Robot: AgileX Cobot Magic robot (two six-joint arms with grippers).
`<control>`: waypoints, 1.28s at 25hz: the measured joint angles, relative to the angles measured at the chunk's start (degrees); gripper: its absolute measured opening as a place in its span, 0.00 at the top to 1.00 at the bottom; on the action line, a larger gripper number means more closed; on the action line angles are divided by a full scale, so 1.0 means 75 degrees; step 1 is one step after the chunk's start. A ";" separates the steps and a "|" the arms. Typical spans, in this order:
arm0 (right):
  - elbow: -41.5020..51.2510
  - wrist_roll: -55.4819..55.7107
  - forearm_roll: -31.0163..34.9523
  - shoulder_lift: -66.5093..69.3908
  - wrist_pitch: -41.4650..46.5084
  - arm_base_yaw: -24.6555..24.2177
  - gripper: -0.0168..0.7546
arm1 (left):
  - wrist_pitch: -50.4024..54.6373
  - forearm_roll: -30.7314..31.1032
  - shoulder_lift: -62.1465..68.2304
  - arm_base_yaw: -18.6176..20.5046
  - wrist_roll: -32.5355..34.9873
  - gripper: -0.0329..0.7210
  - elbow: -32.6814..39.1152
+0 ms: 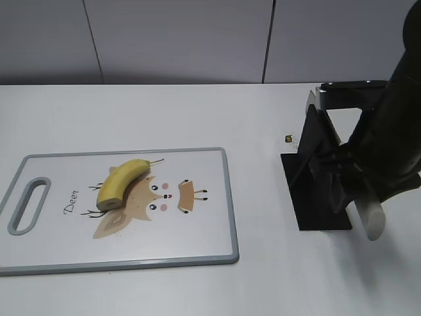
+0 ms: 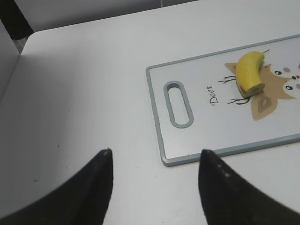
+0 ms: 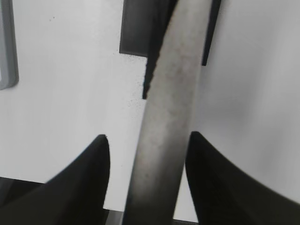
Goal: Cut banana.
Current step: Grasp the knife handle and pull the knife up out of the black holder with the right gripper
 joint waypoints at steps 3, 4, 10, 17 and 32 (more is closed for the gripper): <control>0.0000 0.0089 0.0000 0.0000 -0.0023 0.0000 0.50 | 0.0000 0.0000 0.0000 0.0000 0.0000 0.21 0.0000; 0.0000 0.0096 0.0000 0.0007 -0.0037 0.0000 0.51 | 0.0000 0.0000 0.0000 0.0000 0.0000 0.21 0.0000; 0.0000 0.0130 0.0000 0.0180 0.0108 0.0000 0.52 | 0.0000 0.0000 0.0000 0.0000 0.0000 0.21 0.0007; 0.0000 0.0155 0.0048 0.0274 0.0131 0.0000 0.65 | 0.0000 0.0000 0.0000 0.0000 0.0000 0.21 0.0007; -0.0006 0.0578 0.0081 0.0012 0.0132 0.0000 0.76 | 0.0000 0.0000 0.0000 0.0000 0.0000 0.21 0.0007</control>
